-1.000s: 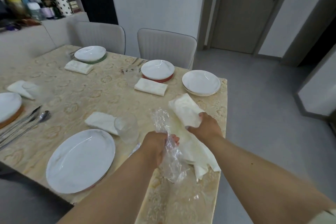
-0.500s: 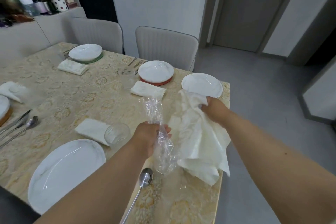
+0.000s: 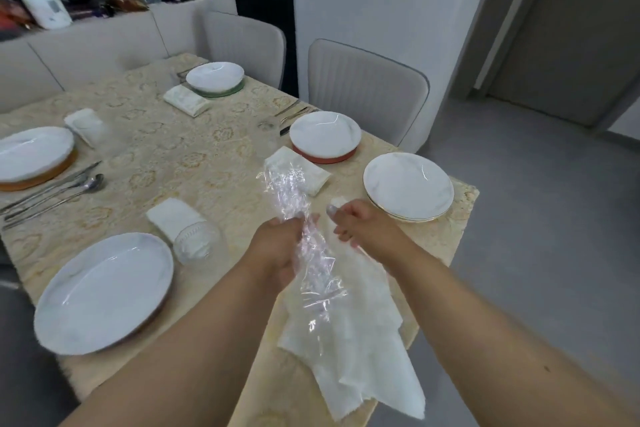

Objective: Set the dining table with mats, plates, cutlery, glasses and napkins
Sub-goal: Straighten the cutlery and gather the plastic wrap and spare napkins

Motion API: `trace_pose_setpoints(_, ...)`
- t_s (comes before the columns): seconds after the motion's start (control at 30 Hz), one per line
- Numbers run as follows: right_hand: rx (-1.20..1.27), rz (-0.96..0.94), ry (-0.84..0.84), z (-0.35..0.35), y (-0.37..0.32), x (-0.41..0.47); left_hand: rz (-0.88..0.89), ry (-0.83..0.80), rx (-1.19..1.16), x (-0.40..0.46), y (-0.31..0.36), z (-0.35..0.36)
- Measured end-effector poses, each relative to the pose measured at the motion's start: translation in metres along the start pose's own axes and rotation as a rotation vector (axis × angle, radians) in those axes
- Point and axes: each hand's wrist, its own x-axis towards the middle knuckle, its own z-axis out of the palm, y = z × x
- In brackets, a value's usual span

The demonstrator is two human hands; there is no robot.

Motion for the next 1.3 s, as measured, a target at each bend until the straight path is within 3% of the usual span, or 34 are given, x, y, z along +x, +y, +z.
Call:
trace_pose_setpoints(0.1, 0.087, 0.008, -0.215, 0.007, 0.003, 0.002, -0.041, -0.048, -0.108, -0.01, 0.002, 0.022)
trace_pose_setpoints(0.37, 0.309, 0.054, -0.387, 0.005, 0.004, 0.002, -0.034, -0.119, -0.19, -0.027, -0.004, 0.023)
trace_pose_setpoints(0.57, 0.385, 0.074, -0.28, 0.018, 0.005, -0.005, 0.027, -0.211, -0.239, -0.036, -0.009, 0.006)
trace_pose_setpoints(0.63, 0.491, 0.101, -0.265, 0.024, 0.006, -0.008, 0.05, -0.226, -0.178, -0.042, -0.014, -0.002)
trace_pose_setpoints(0.73, 0.575, 0.195, -0.356, 0.028, 0.011, -0.01, 0.066, -0.092, 0.104, -0.047, -0.017, -0.018)
trace_pose_setpoints(0.8, 0.574, 0.252, -0.405, 0.03, 0.014, -0.013, 0.069, -0.035, 0.17, -0.05, -0.017, -0.027)
trace_pose_setpoints(1.0, 0.824, 0.365, -0.462, 0.043, 0.01, -0.029, 0.127, -0.039, -0.114, -0.055, -0.026, -0.044)
trace_pose_setpoints(1.13, 1.042, 0.529, -0.44, 0.051, 0.012, -0.03, 0.039, -0.011, -0.317, -0.06, -0.028, -0.052)
trace_pose_setpoints(1.23, 0.821, 0.416, -0.499, 0.057, 0.015, -0.03, -0.109, -0.092, -0.427, -0.063, -0.028, -0.067)
trace_pose_setpoints(1.3, 0.524, 0.24, -0.444, 0.064, 0.018, -0.034, -0.182, -0.171, -0.297, -0.066, -0.029, -0.069)
